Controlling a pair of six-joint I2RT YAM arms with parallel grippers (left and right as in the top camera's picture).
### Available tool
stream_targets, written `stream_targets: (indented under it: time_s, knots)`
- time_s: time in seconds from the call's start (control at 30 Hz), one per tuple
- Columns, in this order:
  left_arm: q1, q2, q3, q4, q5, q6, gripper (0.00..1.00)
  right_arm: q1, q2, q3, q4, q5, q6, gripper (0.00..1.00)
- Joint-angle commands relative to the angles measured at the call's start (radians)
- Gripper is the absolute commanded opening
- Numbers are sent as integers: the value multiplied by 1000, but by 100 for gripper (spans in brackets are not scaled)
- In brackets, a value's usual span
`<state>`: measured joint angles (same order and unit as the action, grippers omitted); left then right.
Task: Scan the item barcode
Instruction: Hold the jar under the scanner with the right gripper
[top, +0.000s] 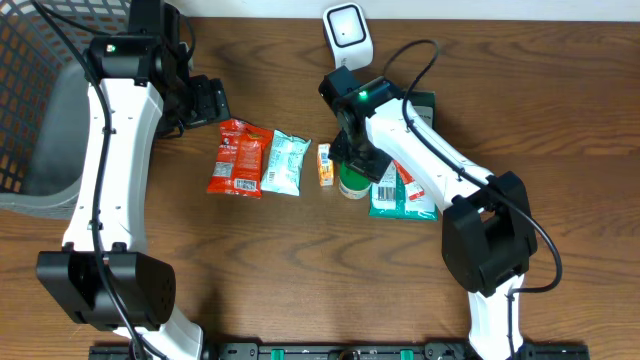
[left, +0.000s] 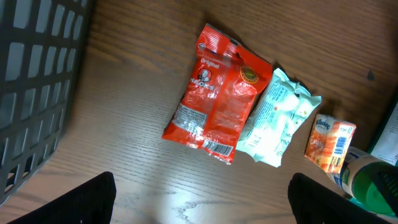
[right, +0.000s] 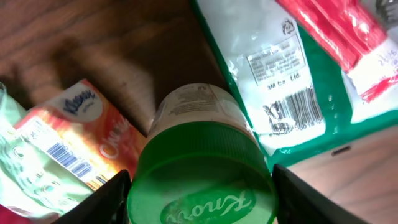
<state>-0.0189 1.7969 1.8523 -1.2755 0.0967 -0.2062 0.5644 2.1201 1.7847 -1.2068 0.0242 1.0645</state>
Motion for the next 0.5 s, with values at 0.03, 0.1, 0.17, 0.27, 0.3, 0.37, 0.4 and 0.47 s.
stream_targets:
  time_s: [0.03,0.1,0.17,0.27,0.3,0.37,0.4,0.47]
  knots:
    - [2,2,-1,-2,-19,2,89,0,6,-7,1,35,-116,57]
    - [2,2,-1,-2,-19,2,89,-1,6,-7,3,35,-116,61]
    - [2,2,-1,-2,-19,2,89,-2,6,-7,0,26,-116,66]
    - [2,2,-1,-2,-19,2,89,-2,6,-7,0,-56,-113,91]
    - [2,2,-1,-2,-19,2,89,-2,6,-7,0,-90,-100,99]
    - [2,2,-1,-2,-19,2,89,-2,6,-7,-1,-138,-81,98]
    - [2,2,-1,-2,-19,2,89,-2,6,-7,-2,-149,-69,98]
    - [2,2,-1,-2,-19,2,89,0,6,-7,-5,-153,-24,96]
